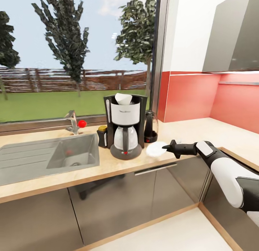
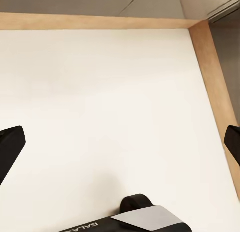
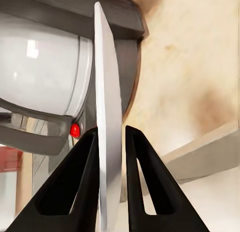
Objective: Set up a coffee station on the kitchen countertop: keep the coffee maker on the countertop, move the bottle of coffee from the kitchen shelf to the counter next to the coffee maker, place a paper coffee filter on top of the coffee maker, put the saucer next to the coffee maker with the coffee cup on the saucer, and place the electric kettle next to the coffee maker.
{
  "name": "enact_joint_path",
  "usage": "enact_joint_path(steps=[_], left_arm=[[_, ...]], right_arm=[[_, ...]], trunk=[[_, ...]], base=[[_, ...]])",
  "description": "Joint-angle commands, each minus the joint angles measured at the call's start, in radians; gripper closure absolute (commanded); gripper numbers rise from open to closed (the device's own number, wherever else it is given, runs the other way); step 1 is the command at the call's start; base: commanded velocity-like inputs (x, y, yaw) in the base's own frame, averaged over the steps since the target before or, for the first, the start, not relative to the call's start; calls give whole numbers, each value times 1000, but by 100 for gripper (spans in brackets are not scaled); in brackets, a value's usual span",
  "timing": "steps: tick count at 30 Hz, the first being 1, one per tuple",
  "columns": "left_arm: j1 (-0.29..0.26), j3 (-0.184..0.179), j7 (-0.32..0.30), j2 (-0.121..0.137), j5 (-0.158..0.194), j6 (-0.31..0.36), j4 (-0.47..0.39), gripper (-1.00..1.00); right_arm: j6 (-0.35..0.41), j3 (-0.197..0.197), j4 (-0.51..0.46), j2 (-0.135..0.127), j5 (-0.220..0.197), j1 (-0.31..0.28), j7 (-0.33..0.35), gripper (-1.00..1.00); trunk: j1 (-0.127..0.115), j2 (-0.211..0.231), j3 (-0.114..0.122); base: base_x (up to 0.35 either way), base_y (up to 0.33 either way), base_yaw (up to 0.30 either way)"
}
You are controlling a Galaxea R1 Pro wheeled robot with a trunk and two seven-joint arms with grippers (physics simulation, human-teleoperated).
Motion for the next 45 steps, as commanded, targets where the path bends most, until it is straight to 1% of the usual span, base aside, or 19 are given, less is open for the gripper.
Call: enact_joint_path(steps=[1, 16, 22, 25, 33, 37, 40, 43, 45], left_arm=[[-1, -4, -1, 1, 10, 6, -1, -100], [-1, -4, -1, 1, 10, 6, -1, -100], [-1, -4, -1, 1, 10, 6, -1, -100], [-1, -3, -1, 1, 10, 6, -1, -100], [-1, -3, -1, 1, 10, 6, -1, -100], [-1, -3, -1, 1, 10, 7, -1, -100], [-1, -3, -1, 1, 10, 6, -1, -100], [-1, -4, -1, 1, 10, 7, -1, -100], [-1, -4, -1, 1, 10, 7, -1, -100]], right_arm=[[4, -8, 0, 0, 7, -1, 7, 100], [3, -8, 0, 1, 8, -1, 7, 100], [3, -8, 0, 5, 9, -1, 6, 100], [3, -7, 0, 12, 10, -1, 5, 100], [3, -8, -1, 21, 8, -1, -36, 100], [3, -8, -1, 22, 8, -1, -39, 100], [3, -8, -1, 22, 7, -1, -40, 100], [3, -8, -1, 22, 7, -1, -40, 100], [3, -8, -1, 22, 7, -1, -40, 100]], trunk=[[0, -1, -1], [0, -1, -1], [0, -1, -1], [0, -1, -1], [0, -1, -1], [0, -1, -1], [12, -22, -11], [12, -22, -11], [19, -36, -17]], base=[[168, -75, 0], [101, -65, 0], [57, -44, 0], [9, -7, 0], [1, -1, 0], [0, 0, 0], [0, 0, 0], [0, 0, 0], [0, 0, 0]])
